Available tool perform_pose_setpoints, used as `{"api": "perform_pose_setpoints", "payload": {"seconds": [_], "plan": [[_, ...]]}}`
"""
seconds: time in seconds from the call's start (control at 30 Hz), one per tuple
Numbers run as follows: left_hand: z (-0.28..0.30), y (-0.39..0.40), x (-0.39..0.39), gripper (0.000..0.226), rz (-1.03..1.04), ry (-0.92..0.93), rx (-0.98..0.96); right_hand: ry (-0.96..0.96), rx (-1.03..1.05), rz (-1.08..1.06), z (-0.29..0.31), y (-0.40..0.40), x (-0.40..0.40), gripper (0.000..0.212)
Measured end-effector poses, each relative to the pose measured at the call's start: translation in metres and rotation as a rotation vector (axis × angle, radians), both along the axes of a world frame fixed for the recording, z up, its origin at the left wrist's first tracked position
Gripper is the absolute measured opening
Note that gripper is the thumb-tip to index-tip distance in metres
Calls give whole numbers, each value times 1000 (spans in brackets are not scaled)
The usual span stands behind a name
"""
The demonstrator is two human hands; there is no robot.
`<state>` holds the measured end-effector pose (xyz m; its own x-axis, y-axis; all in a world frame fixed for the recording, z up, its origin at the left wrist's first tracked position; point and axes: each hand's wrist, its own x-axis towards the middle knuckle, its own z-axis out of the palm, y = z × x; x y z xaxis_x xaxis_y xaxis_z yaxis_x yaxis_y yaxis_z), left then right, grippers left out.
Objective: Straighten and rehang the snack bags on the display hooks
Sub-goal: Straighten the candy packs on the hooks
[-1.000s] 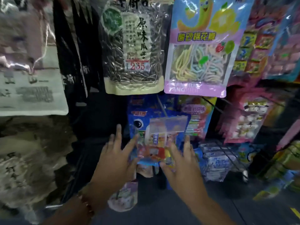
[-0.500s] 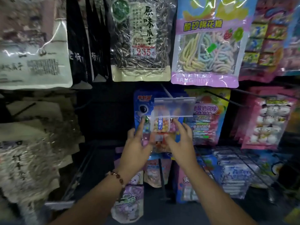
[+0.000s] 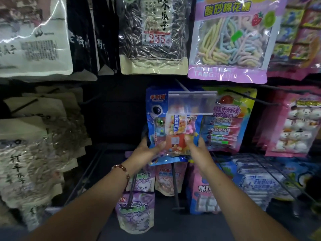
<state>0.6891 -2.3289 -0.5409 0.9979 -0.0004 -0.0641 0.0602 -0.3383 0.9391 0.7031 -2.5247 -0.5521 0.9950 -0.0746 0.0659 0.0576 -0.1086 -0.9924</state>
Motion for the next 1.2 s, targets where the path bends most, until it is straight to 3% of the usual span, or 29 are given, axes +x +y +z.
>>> {"api": "perform_pose_setpoints", "payload": {"seconds": [0.1,0.33,0.6,0.77,0.9,1.03,1.2], "plan": [[-1,-15,2,85,-25,51,31,20,-30,-31,-4,-1,6,76],[-11,-23,4,78,-4,25,-20,26,2,-63,-7,3,2,58],[-16,-32,3,88,55,26,21,12,-70,-99,-1,-5,-14,77],[-20,-30,-11,78,159,-113,5,-9,-213,-64,6,-10,-24,46],[-24,-22,-43,74,22,-273,71,-87,-397,-67,11,-21,-43,40],[-29,-8,-77,78,30,-412,393,-114,-568,-21,10,-31,-66,66],[-41,3,-135,73,-19,-414,856,-244,-756,77,2,-30,-111,66]]}}
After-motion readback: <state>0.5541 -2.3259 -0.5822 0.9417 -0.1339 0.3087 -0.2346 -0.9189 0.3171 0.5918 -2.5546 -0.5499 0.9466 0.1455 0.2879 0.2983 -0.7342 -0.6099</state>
